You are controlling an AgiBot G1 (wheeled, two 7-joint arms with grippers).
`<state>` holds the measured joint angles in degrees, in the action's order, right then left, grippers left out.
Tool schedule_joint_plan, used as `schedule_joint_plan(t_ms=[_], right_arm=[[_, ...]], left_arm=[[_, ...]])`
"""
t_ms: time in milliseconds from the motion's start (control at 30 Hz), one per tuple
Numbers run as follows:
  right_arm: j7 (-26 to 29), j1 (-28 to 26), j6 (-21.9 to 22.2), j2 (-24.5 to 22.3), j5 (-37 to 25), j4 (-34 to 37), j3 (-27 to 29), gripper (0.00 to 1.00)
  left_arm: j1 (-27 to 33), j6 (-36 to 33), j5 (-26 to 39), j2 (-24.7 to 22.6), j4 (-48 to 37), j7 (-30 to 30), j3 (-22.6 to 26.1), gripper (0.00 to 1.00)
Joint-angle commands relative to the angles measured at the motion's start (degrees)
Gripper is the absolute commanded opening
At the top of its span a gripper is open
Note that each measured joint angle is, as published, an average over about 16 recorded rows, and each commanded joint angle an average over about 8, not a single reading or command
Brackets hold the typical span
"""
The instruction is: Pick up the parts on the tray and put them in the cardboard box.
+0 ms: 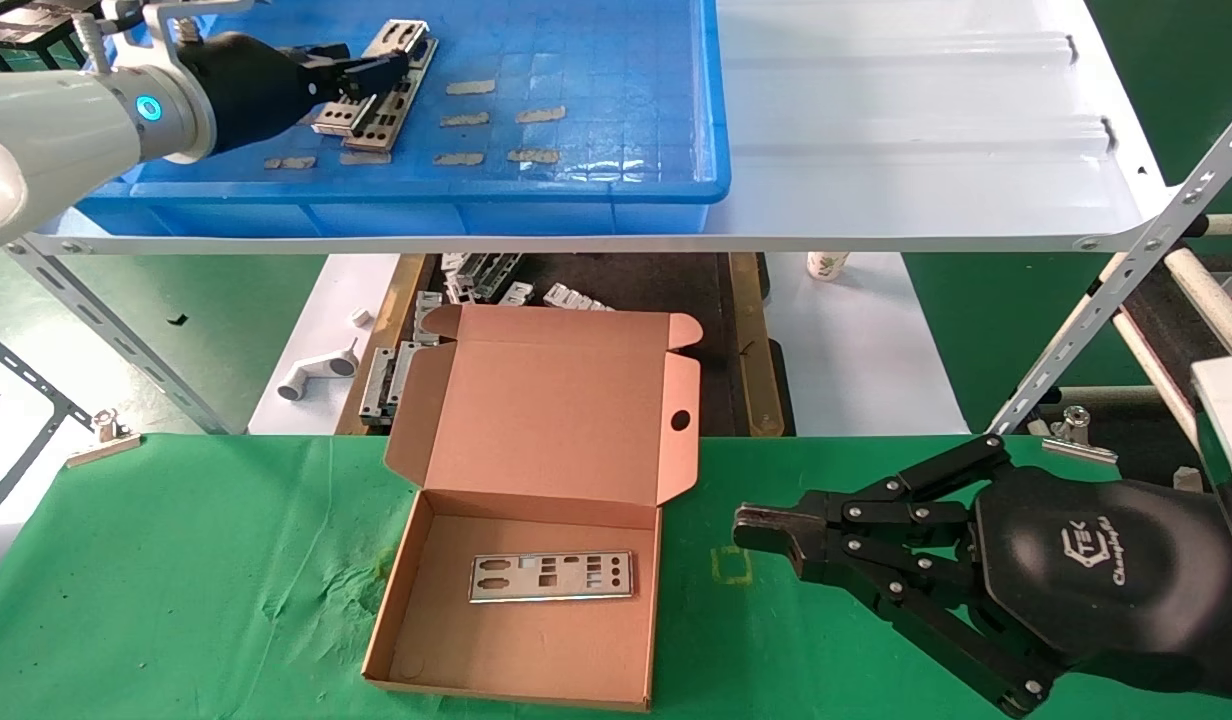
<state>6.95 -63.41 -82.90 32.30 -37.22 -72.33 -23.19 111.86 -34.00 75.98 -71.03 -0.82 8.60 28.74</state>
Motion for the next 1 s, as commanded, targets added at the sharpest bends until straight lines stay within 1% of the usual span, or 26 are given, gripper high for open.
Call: schedule_joint_plan(t_ms=[33,667,800,1000], right_arm=[[0.0,0.0,0.0,0.0,0.0,0.0,0.0,0.0],[0.0,0.0,0.0,0.0,0.0,0.0,0.0,0.0],[0.0,0.0,0.0,0.0,0.0,0.0,0.0,0.0],[0.0,0.0,0.0,0.0,0.0,0.0,0.0,0.0]], left_arm=[[-0.1,0.0,0.1,0.0,0.1,0.1,0.1,0.0],[1.4,-0.7,0.0,0.7,1.4,0.1,0.0,0.0],[2.2,-2.7,-0.3,1.5,2.3,-0.4,-0.2,0.0],[3.6,-8.2,-1.0,3.3,3.8,-2.2,-0.7,0.0]])
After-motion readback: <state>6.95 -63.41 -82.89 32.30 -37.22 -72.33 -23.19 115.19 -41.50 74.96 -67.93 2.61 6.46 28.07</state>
